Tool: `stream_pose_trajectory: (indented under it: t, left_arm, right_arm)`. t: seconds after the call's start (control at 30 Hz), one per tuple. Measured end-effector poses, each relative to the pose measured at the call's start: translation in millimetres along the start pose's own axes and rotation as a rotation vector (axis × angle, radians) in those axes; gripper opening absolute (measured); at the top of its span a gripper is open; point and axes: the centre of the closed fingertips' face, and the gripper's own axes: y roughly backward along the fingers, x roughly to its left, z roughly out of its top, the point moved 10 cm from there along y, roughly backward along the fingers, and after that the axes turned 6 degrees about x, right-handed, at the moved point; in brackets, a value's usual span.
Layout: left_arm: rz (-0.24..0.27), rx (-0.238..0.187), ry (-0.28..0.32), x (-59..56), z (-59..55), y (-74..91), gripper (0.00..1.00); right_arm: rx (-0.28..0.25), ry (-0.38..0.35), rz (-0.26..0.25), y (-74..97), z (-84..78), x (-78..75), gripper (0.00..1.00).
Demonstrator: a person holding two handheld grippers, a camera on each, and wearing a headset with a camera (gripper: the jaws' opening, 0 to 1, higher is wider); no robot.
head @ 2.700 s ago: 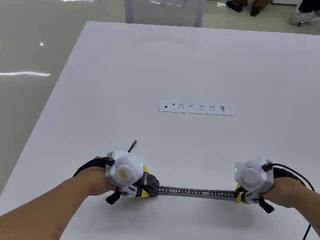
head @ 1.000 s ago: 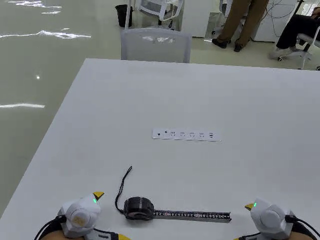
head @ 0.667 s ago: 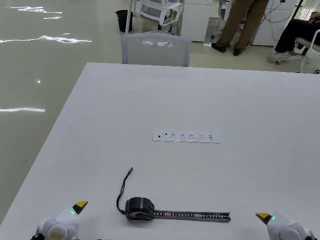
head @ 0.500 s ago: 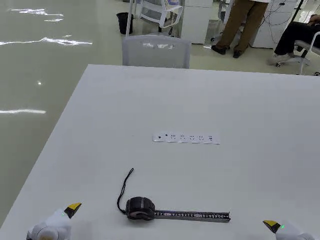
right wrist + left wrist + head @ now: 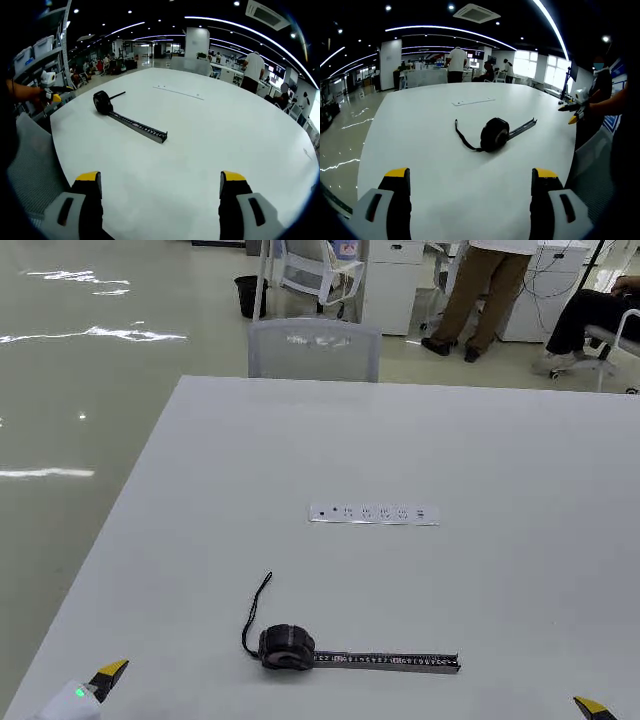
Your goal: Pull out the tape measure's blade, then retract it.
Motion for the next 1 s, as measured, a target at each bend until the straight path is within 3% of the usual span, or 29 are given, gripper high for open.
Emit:
stream_pose_trajectory:
  t: [0.03,0.1,0.23,0.33,0.5,0.67,0.77,0.83,1.0]
  left_arm:
    - [-0.001,-0.007,-0.008,-6.4,-2.5,3.6,0.99]
    - [-0.006,-0.005,-0.008,-8.4,-6.7,9.5,0.99]
    - [0.011,0.008,0.028,3.8,-16.3,13.7,0.99]
    - [0.02,0.009,0.03,-2.3,-13.0,16.5,0.99]
    - [0.014,0.021,0.023,1.7,-14.9,23.4,0.99]
    - [0.019,0.018,0.032,-3.0,-10.9,27.6,0.99]
    - [0.02,0.018,0.023,-7.0,-13.3,27.4,0.99]
    - [0.018,0.022,0.029,-3.2,-18.7,25.9,0.99]
    - [0.022,0.02,0.024,-2.5,-18.9,27.1,0.99]
  right_arm:
    - [-0.009,-0.007,-0.003,4.2,0.8,3.2,1.0]
    - [-0.034,-0.031,-0.006,9.6,-1.4,5.9,1.0]
    - [-0.034,-0.009,-0.002,14.9,-3.4,19.8,1.0]
    - [-0.022,-0.015,-0.001,15.2,-9.3,20.3,1.0]
    - [-0.032,-0.003,-0.015,23.4,-10.8,22.9,1.0]
    - [-0.019,-0.028,-0.032,29.9,-20.5,16.5,1.0]
    - [-0.015,-0.041,-0.04,33.2,-21.9,17.8,1.0]
    - [-0.014,-0.043,-0.042,34.2,-22.4,18.7,1.0]
    - [-0.011,-0.032,-0.039,35.0,-26.0,20.6,1.0]
